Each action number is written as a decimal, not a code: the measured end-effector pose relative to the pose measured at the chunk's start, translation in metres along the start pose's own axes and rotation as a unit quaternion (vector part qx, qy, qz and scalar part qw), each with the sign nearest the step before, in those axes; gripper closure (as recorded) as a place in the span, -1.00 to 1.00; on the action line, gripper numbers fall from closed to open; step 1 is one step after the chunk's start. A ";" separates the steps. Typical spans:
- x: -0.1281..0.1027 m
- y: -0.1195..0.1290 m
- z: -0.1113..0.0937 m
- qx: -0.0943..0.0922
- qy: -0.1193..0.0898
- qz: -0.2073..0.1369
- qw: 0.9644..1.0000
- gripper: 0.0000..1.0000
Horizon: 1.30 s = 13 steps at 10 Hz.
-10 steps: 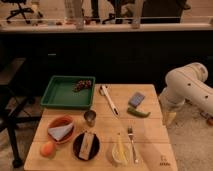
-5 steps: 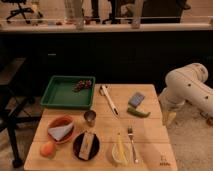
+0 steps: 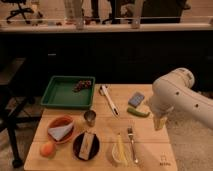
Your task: Place banana in table surface
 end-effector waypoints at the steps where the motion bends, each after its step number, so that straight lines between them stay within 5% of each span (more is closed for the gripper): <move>1: -0.008 0.003 -0.001 0.004 -0.004 -0.039 0.999 -0.60; 3: -0.028 0.015 -0.002 0.014 -0.021 -0.130 0.991 -0.60; 6: -0.045 0.031 0.000 0.018 -0.038 -0.187 0.982 -0.60; 12: -0.050 0.033 0.000 0.019 -0.039 -0.198 0.979 -0.60; 13: -0.056 0.036 0.001 0.018 -0.038 -0.216 0.975 -0.60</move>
